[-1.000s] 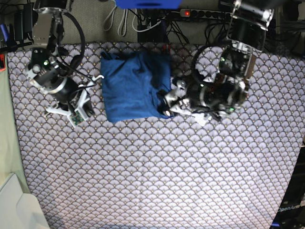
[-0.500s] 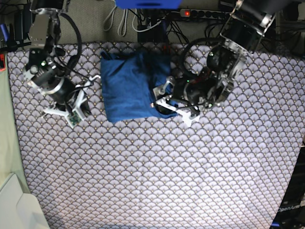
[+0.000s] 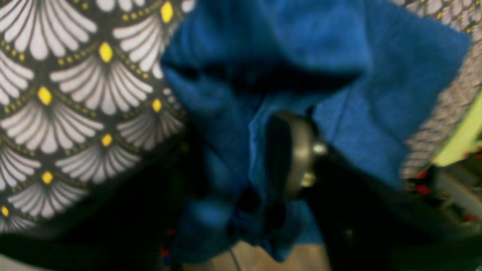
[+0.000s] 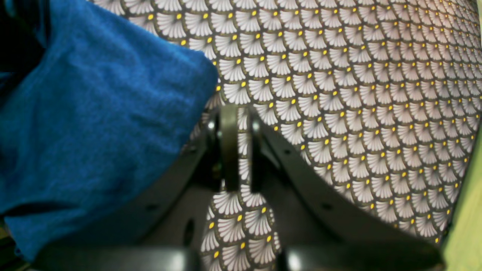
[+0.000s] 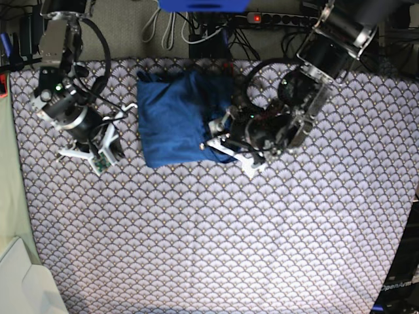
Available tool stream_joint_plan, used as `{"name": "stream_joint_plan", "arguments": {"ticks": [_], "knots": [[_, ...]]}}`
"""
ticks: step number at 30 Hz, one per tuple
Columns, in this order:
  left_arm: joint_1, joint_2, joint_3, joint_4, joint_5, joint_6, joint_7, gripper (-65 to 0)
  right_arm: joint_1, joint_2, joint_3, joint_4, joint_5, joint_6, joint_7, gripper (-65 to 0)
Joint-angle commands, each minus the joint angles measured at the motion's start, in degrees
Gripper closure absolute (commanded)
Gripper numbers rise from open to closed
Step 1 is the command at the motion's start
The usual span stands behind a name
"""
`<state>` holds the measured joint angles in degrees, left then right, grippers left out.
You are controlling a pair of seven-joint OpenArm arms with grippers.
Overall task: Fold the T-shirt properly
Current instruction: 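Move the left gripper to the shirt's side and press the edge, then grasp the folded blue shirt's side with the left gripper and lift it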
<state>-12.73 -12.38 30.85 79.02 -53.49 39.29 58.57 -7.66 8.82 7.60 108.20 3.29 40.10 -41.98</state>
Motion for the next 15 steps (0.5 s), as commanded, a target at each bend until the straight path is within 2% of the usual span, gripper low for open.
{"name": "stream_joint_plan", "arguments": {"ticks": [1, 4, 9, 15], "knots": [[1.3, -0.4, 2.1, -2.3, 1.1, 0.7, 0.5, -18.1, 0.7, 0.5, 0.2, 0.9, 0.4, -0.1, 1.3, -2.6], [0.3, -1.2, 3.2, -5.5, 1.1, 0.7, 0.5, 0.0, 0.7, 0.5, 0.2, 0.9, 0.4, -0.1, 1.3, -2.6], [-0.1, -1.2, 3.2, -8.9, 1.1, 0.7, 0.4, -0.1, 0.7, 0.5, 0.2, 0.9, 0.4, -0.1, 1.3, -2.6], [-0.9, -2.0, 3.4, -0.7, 2.9, 0.7, 0.5, -0.3, 0.6, 0.5, 0.2, 0.9, 0.4, -0.1, 1.3, -2.6]]}}
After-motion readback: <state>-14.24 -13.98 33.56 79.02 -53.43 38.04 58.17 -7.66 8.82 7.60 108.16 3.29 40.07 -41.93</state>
